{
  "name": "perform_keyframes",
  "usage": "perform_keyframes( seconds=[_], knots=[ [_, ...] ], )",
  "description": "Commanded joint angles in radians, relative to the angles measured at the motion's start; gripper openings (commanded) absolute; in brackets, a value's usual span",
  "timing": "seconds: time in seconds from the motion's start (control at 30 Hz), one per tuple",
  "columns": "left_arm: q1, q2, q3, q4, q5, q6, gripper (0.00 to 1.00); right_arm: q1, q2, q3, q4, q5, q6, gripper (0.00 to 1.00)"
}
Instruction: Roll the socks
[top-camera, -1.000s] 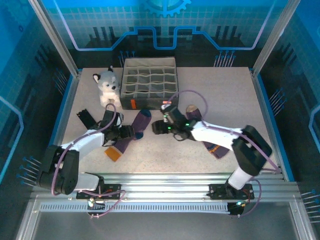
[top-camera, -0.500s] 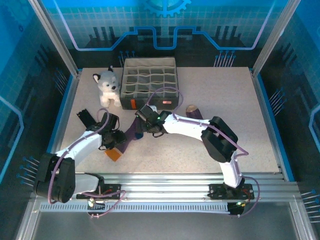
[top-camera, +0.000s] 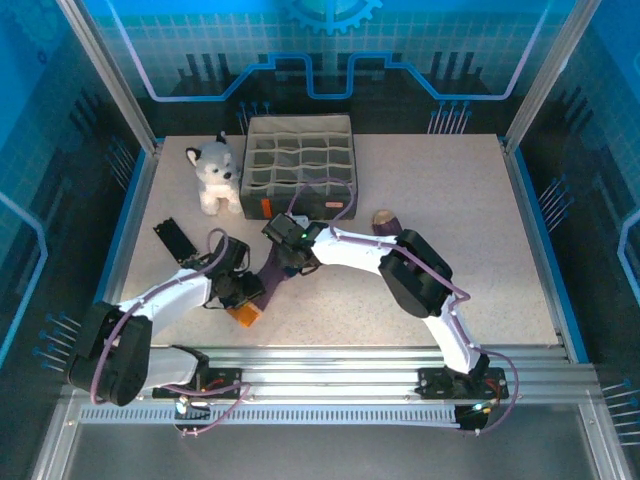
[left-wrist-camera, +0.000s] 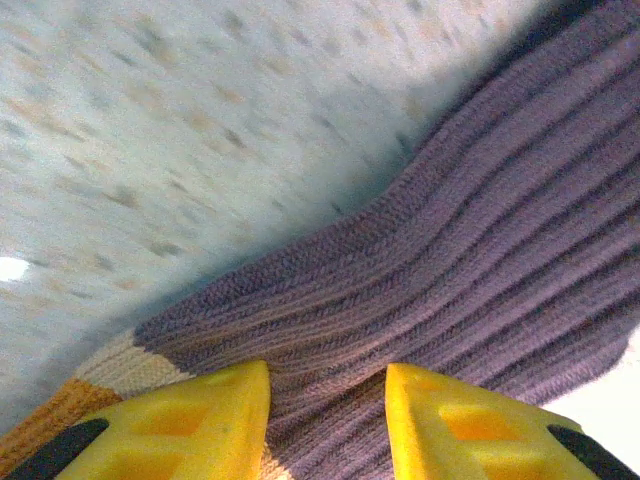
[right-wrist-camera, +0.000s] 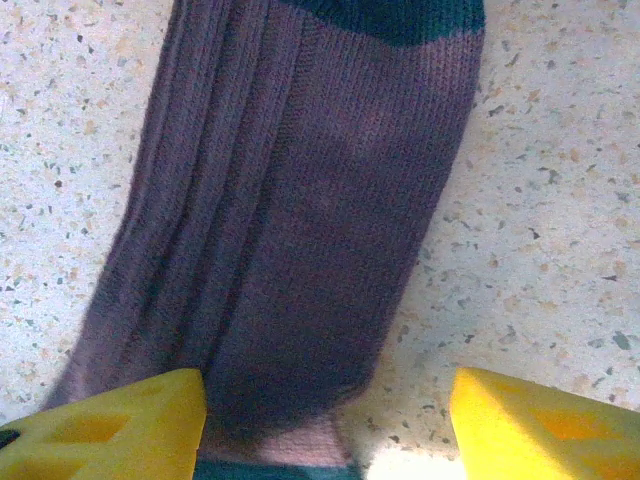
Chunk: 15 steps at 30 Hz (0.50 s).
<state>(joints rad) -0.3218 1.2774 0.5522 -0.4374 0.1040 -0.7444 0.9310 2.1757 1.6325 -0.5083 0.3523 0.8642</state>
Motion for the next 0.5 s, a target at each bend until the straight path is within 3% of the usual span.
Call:
perform_keyframes(
  seconds=[0.0,0.23,0.47],
  knots=[
    [-0.062,0.012,-0.037,-0.024,0.055,-0.091,0.37,-0.031,-0.099,-0.058,0.002,0.037,-0.038,0.67],
    [-0.207,0.009,-0.006,0.048,-0.011,-0.265,0.37,-0.101,-0.242,-0.217,0.092,-0.003,-0.164,0.67],
    [-0.335,0.106,0.076,0.121,-0.079,-0.346,0.37,-0.13,-0.519,-0.501,0.316,-0.083,-0.379,0.63]
  ],
)
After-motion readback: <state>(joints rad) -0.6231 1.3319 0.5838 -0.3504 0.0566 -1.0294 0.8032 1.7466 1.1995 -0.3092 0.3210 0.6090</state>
